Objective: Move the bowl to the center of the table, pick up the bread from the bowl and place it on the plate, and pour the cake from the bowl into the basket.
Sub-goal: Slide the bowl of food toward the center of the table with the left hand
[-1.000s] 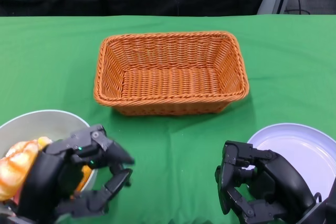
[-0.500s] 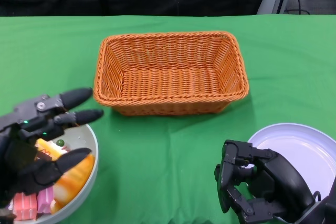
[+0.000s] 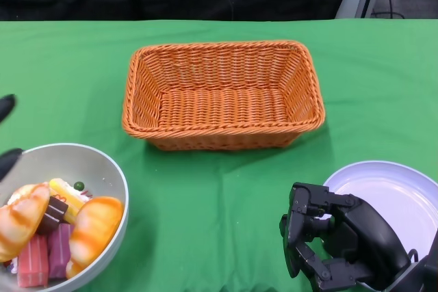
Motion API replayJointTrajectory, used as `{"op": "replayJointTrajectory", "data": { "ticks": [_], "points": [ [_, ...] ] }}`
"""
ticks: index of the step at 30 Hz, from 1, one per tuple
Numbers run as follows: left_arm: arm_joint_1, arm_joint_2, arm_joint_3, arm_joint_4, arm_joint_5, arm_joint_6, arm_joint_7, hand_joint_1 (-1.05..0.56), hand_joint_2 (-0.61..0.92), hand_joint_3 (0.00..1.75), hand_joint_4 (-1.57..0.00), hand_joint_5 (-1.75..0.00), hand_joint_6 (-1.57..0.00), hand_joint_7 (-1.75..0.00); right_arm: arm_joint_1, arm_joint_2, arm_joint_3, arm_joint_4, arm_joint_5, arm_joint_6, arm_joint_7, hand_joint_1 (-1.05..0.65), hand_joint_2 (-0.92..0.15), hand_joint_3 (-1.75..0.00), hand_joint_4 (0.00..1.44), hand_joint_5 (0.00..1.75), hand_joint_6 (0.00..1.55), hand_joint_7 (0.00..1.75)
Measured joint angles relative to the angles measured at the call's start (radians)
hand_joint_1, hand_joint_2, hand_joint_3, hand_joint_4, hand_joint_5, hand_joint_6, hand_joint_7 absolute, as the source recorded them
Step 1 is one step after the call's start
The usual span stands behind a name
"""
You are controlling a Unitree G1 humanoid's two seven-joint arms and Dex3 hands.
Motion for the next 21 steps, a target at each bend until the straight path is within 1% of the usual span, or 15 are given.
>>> {"op": "replayJointTrajectory", "data": {
  "ticks": [6, 8, 11, 15, 18, 21],
  "points": [
    [-0.007, 0.046, 0.053, 0.05, 0.067, 0.039, 0.05, -0.75, 0.92, 0.3, -0.51, -0.02, -0.43, -0.01, 0.0, 0.0, -0.001, 0.003, 0.0, -0.001, 0.0, -0.09, -0.54, -1.21, 0.79, 1.75, 0.65, 1.54],
    [-0.008, 0.061, 0.061, 0.059, 0.079, 0.074, 0.062, -0.7, 0.92, 0.33, -0.46, -0.01, -0.42, 0.0, 0.0, 0.001, -0.001, 0.004, 0.0, -0.001, 0.0, -0.09, -0.54, -1.21, 0.79, 1.75, 0.65, 1.54],
    [-0.005, 0.108, 0.071, 0.078, 0.089, 0.141, 0.061, -0.67, 0.92, 0.38, -0.38, 0.0, -0.36, 0.0, 0.0, 0.001, -0.001, 0.004, 0.0, -0.001, -0.001, -0.09, -0.54, -1.21, 0.8, 1.75, 0.65, 1.54],
    [0.016, 0.18, 0.068, 0.082, 0.113, 0.225, 0.025, -0.66, 0.92, 0.44, -0.3, 0.0, -0.27, 0.0, 0.0, 0.001, -0.001, 0.004, -0.001, -0.001, -0.001, -0.09, -0.54, -1.21, 0.79, 1.75, 0.65, 1.54],
    [0.028, 0.243, 0.057, 0.075, 0.128, 0.324, -0.019, -0.62, 0.92, 0.44, -0.25, 0.0, -0.25, 0.0, -0.001, 0.003, -0.001, 0.004, -0.001, -0.002, -0.001, -0.09, -0.54, -1.21, 0.8, 1.75, 0.66, 1.54],
    [0.038, 0.276, 0.044, 0.061, 0.134, 0.406, -0.045, -0.61, 0.92, 0.44, -0.24, 0.0, -0.25, 0.0, -0.001, 0.004, -0.001, 0.007, -0.001, -0.004, 0.0, -0.08, -0.54, -1.22, 0.8, 1.75, 0.66, 1.54]
  ]
}}
